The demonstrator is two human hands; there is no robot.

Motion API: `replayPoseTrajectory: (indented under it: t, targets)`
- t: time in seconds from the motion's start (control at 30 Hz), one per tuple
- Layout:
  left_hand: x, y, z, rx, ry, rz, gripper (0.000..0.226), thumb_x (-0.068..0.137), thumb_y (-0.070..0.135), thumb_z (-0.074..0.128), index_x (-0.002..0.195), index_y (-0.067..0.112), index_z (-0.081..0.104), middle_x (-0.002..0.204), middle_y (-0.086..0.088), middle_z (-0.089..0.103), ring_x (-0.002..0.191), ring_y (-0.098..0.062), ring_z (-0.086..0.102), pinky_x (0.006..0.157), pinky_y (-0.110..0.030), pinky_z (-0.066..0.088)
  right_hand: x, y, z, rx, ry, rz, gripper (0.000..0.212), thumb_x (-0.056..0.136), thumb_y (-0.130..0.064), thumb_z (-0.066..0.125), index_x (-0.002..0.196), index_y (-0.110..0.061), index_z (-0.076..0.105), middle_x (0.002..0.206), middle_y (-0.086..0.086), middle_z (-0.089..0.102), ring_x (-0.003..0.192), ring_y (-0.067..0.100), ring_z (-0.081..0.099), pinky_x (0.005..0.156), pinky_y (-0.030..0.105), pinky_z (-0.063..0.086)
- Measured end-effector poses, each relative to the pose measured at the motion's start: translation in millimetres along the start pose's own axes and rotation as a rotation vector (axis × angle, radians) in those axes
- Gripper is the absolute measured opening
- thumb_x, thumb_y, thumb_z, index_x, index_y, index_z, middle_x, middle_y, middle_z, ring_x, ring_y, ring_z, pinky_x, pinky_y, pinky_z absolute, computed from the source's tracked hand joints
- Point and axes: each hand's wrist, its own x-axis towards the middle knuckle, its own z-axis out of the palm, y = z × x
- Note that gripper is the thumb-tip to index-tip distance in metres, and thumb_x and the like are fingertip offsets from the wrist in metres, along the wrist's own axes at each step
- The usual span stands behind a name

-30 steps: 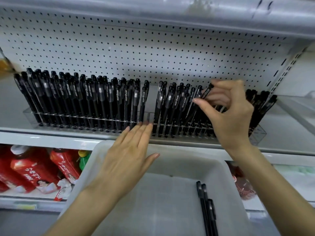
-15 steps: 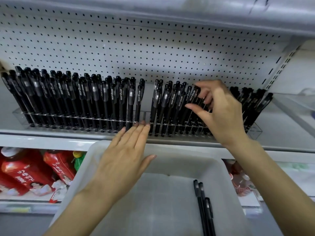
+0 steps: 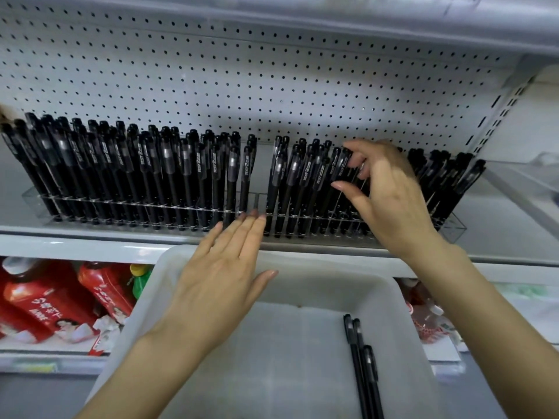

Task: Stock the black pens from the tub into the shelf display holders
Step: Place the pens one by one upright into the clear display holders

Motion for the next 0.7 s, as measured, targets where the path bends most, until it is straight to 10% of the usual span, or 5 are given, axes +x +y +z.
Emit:
replayPoseTrajectory:
  t: [0.27,0.53,0.7]
  targets:
    - [0,-1,-3,-0.021,-0.030,0.007,0.066,0.090,0.047,0.033,0.137,0.001,0.043,0.136,-0.013,0.053,0.125,-0.024,0.051,0.107,-0.039,0.028,-3,-3,-1,-0.082,-0.016,-0.004,0.055,0.078,-0.029,0.067,0.123,-0.001,0.052,0.086,0.012,0.056,0.073,0.016,0.044,0.072,0.036,0.045]
    - [-21,4,-36,-0.159,-0.116,0.027,0.069,0.094,0.058,0.027,0.146,0.013,0.032,0.153,-0.005,0.030,0.140,-0.018,0.028,0.110,-0.027,0.012,-35,-36,-39,0.256,-0.076,0.167,0.039,0.083,-0.023,0.070,0.116,-0.010,0.053,0.093,-0.002,0.048,0.069,0.009,0.045,0.066,0.018,0.042]
    - [-87,10,-50,-0.190,-0.255,0.037,0.067,0.094,0.058,0.020,0.142,0.016,0.040,0.147,-0.002,0.040,0.134,-0.017,0.038,0.109,-0.029,0.022,-98,-83,-49,0.576,-0.586,0.368,0.016,0.079,-0.022,0.074,0.088,-0.020,0.061,0.082,-0.009,0.064,0.070,0.012,0.060,0.066,0.023,0.049]
